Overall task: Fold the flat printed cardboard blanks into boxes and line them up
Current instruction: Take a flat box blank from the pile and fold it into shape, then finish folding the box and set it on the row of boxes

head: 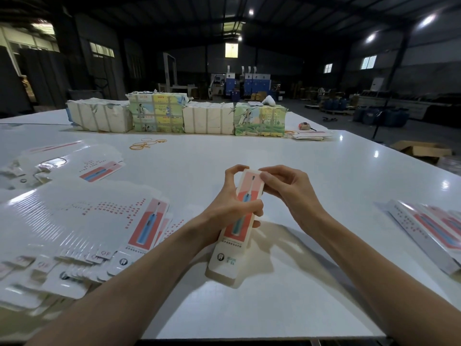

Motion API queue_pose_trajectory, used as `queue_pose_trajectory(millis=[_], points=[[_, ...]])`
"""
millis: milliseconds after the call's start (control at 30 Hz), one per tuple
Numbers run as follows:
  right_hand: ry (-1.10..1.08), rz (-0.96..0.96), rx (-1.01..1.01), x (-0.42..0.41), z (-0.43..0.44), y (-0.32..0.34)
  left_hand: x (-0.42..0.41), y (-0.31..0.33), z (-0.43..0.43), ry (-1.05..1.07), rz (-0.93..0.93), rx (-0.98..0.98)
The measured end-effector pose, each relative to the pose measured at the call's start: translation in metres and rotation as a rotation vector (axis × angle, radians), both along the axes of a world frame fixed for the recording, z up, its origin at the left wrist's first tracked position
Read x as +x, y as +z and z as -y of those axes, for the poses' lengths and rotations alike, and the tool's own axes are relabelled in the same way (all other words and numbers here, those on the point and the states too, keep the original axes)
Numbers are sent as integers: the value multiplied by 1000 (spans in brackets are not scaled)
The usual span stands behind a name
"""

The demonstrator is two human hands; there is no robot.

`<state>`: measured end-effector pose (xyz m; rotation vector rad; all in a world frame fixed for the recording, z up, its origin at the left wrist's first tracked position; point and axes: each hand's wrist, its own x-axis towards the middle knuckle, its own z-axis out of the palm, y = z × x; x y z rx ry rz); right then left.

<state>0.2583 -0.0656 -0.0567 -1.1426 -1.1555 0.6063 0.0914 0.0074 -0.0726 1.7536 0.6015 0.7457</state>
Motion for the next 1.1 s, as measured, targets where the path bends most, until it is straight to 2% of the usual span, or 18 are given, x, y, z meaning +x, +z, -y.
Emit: queue_pose_trajectory(millis=[100,233,333,400,500,567,633,700,800,900,1100], points=[[-28,73,13,2,1,-2,1,-3,2,-20,-1,13],[-28,27,7,-3,2,-7,2,-5,2,-28,60,-60],[-228,264,-48,-14,-4,-13,5,-4,2,44,168,-217],[-285,400,-85,-23,-6,-14,7,-2,0,92,298,-331],[-240,657,-173,-30,-3,-17,8,2,-2,58,488,-542],[-171,814,-249,-32,0,-22,5,3,-2,14,421,-597],[-136,839,-276,-28,2,-22,2,4,0,-25,286,-566],[-184,838,-276,-19,5,-16,4,2,3,-33,232,-527],[-291,903,-319,3,18,-1,8,-4,7,30,157,-312],[-452,951,-382,33,48,7,9,-6,8,-43,44,-110],[-734,1038,-679,99,139,-6,6,-5,16,-91,-145,268]])
